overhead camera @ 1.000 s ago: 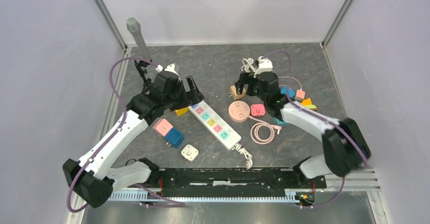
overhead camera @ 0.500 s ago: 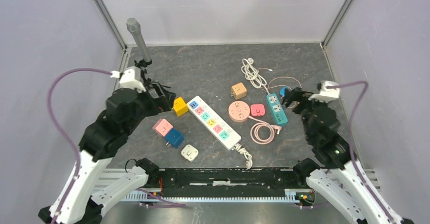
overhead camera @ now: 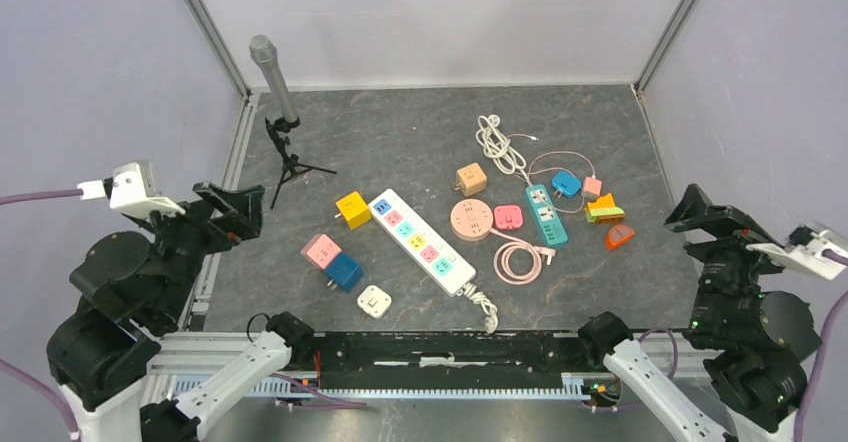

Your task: Pull the plug off the socket

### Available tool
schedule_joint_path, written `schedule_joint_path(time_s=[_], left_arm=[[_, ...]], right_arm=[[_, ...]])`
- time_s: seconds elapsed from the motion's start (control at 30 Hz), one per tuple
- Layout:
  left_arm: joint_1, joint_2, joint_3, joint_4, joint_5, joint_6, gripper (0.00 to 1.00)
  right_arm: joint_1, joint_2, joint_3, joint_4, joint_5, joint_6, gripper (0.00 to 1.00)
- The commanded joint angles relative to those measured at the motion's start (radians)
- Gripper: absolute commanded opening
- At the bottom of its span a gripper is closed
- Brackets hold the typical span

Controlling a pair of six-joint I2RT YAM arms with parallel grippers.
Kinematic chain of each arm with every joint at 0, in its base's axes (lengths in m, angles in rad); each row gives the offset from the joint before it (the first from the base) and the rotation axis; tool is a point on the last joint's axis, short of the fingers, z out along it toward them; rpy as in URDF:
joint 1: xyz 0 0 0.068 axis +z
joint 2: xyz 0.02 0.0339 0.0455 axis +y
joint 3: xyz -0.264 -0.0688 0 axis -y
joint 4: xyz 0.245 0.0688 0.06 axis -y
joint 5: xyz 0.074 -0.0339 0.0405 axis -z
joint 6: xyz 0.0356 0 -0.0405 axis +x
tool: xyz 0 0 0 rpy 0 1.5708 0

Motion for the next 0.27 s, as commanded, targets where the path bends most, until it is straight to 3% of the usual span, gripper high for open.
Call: schedule_joint_path(time_s=[0.0,0.23], left_arm=[[0.001,-0.011,0.035,-0.023,-0.030,0.071,1.00],[0.000,-0.018,0.022,-0.023,-0.036,0.061,1.00]], right_arm=[[0.000,-0.010,0.026,-0.014,0.107,-0.045,0.98],[0.000,-0.014,-0.003,0.009,0.105,-0.036,0.98]])
